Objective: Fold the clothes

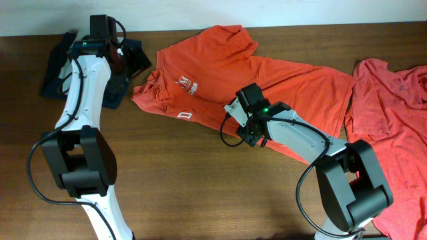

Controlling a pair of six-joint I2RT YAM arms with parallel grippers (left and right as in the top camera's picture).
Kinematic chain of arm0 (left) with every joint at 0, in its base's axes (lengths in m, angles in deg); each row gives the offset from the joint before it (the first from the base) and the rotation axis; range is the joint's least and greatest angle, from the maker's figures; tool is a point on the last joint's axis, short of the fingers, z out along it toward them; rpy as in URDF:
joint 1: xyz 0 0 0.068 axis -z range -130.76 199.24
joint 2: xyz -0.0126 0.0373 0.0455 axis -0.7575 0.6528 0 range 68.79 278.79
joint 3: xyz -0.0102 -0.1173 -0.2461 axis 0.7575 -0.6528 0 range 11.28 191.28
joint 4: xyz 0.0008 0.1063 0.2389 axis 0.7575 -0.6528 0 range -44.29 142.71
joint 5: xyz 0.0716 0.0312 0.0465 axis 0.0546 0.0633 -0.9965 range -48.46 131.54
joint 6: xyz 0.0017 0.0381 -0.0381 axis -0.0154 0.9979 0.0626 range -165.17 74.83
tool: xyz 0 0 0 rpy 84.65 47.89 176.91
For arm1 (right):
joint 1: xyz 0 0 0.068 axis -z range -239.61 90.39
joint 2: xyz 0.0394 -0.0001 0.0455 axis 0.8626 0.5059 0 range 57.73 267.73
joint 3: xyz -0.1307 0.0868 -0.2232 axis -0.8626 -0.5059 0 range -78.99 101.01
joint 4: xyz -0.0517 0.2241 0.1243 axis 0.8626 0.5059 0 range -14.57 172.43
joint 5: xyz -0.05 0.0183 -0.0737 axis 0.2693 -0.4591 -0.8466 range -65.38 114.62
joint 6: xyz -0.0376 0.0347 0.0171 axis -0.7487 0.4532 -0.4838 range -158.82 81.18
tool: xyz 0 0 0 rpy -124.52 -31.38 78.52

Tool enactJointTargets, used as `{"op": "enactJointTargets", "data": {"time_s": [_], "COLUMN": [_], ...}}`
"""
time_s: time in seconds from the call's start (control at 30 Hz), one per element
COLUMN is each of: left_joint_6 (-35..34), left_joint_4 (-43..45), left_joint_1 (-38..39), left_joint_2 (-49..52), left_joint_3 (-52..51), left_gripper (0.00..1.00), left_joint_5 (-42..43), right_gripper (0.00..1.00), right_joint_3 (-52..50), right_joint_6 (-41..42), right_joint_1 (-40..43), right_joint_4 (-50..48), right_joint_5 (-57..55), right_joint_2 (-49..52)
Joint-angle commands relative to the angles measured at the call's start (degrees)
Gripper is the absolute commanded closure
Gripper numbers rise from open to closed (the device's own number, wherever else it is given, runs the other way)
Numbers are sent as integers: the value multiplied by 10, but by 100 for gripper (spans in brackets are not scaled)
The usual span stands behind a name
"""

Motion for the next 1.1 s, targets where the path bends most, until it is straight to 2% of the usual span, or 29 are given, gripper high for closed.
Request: {"op": "enactJointTargets", "data": {"time_s": [0.0,0.27,0.37,0.47,0.97,1.07], "left_joint_6": [-3,-3,-3,-3,-3,-3], "left_joint_4": [1,1,1,1,1,1], "left_joint_1": [1,2,2,2,2,2], "left_joint_2": [3,3,3,3,3,3], "left_joint_3": [-4,-4,-4,-4,-4,-4], "left_gripper": [1,1,1,1,1,1], "left_joint_5": [5,5,5,5,5,5], "right_gripper": [67,68,76,80,80,85], "right_joint_3": [8,8,8,8,35,35], "right_joint_6": [5,5,5,5,7,7], "right_joint_1": [2,2,2,2,2,2], "right_joint_4": [-5,-19,-23,-23,-21,-21], "right_joint_5": [12,13,10,10,-5,-5], "right_joint_2": [7,50,61,60,39,39]}}
